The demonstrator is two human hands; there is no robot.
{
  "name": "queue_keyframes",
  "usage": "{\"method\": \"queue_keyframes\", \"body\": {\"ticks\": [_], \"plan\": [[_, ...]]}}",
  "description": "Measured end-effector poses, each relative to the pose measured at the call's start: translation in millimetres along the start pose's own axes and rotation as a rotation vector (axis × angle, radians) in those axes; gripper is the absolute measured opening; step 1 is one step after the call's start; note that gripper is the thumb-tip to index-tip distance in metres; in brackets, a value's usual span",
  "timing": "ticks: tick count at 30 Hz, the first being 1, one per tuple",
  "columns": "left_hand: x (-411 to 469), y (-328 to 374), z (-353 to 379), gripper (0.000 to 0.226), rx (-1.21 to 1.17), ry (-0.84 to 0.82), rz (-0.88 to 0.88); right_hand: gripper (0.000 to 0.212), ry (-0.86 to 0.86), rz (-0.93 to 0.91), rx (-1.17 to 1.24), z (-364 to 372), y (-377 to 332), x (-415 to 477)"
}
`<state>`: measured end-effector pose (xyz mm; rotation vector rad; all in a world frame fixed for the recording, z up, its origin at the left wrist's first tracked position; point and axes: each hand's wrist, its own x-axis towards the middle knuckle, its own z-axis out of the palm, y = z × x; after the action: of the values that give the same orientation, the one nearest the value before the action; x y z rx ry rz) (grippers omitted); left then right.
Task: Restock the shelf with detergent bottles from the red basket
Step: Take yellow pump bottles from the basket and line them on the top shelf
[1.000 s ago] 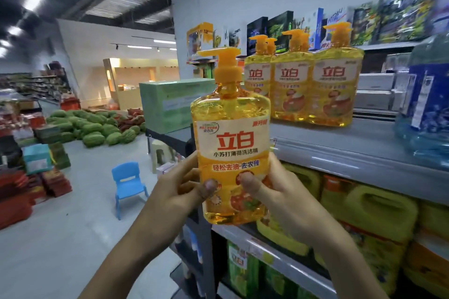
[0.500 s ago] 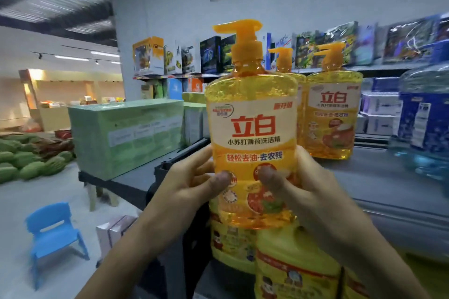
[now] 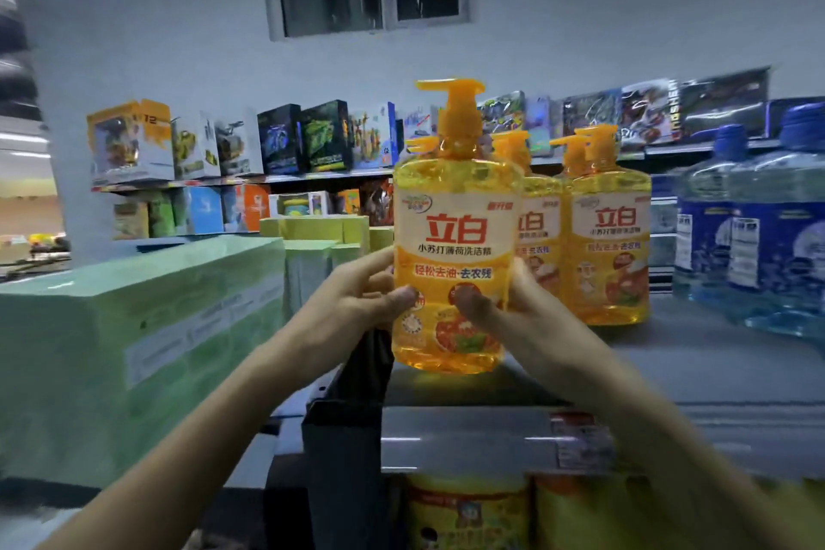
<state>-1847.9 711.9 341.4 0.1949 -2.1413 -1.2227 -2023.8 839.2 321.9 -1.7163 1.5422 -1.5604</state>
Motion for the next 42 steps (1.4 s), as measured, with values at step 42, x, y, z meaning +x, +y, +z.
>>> {"method": "queue_keyframes", "body": {"ticks": [42], "plan": [[33.1, -65.2, -0.4, 0.09, 0.255, -0.088, -0.197, 0.104, -0.116, 0.311, -0.596, -5.7, 34.1, 36.9]]}}
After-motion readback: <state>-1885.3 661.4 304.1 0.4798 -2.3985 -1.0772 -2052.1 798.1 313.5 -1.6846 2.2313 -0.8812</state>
